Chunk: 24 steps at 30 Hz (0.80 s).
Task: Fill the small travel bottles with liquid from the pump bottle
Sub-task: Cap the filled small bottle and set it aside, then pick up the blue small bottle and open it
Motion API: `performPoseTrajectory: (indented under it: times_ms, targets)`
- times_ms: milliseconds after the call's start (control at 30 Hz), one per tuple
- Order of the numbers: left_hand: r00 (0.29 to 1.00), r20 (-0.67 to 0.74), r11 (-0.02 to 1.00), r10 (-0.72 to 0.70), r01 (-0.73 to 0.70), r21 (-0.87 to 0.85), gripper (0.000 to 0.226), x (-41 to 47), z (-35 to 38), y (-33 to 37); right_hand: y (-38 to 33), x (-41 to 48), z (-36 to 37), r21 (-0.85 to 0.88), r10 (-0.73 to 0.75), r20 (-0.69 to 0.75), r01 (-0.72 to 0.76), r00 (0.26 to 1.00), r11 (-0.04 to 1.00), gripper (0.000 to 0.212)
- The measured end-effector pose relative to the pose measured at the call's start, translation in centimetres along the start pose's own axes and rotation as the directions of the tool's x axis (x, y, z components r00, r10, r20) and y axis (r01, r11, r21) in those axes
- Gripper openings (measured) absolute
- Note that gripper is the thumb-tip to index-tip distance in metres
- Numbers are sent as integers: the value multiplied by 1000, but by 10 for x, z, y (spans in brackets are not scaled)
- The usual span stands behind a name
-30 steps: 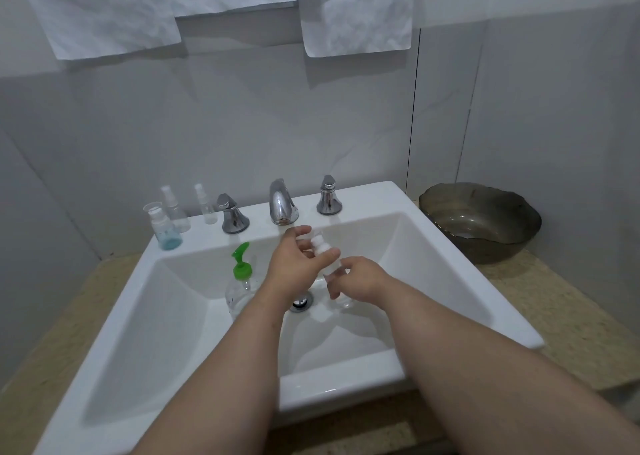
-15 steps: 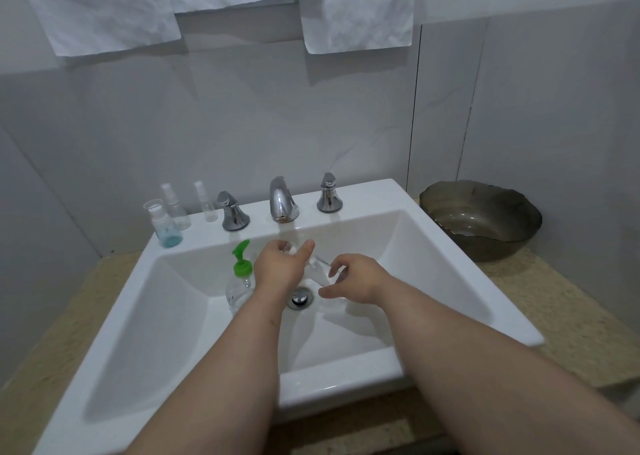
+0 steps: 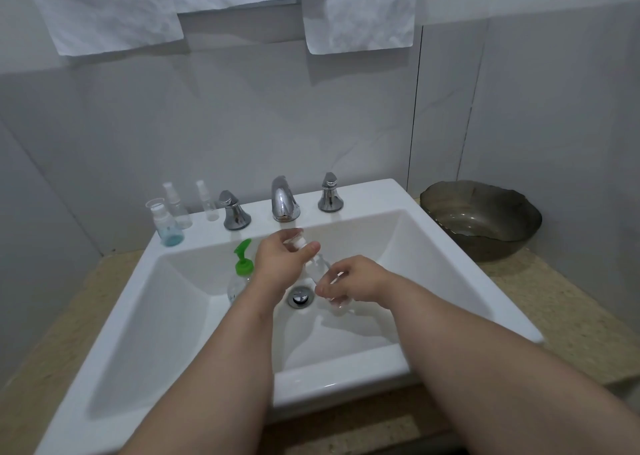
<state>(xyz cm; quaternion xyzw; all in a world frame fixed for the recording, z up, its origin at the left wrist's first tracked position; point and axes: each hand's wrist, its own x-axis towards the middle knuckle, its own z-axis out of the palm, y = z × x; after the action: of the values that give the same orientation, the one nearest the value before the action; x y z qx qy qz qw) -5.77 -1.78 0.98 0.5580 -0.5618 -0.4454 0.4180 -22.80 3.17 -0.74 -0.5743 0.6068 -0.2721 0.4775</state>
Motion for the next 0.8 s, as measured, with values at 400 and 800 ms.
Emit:
performPoseTrajectory:
  times_ms: [400, 800]
  targets:
    - [986, 100, 991, 135, -134, -25, 51, -19, 8, 8, -11, -3, 4, -153, 56, -160, -81, 986, 985, 34]
    - [978, 129, 985, 164, -169, 31, 18, -15, 28, 0, -55, -13, -80, 151, -20, -746, 198, 666, 968, 56]
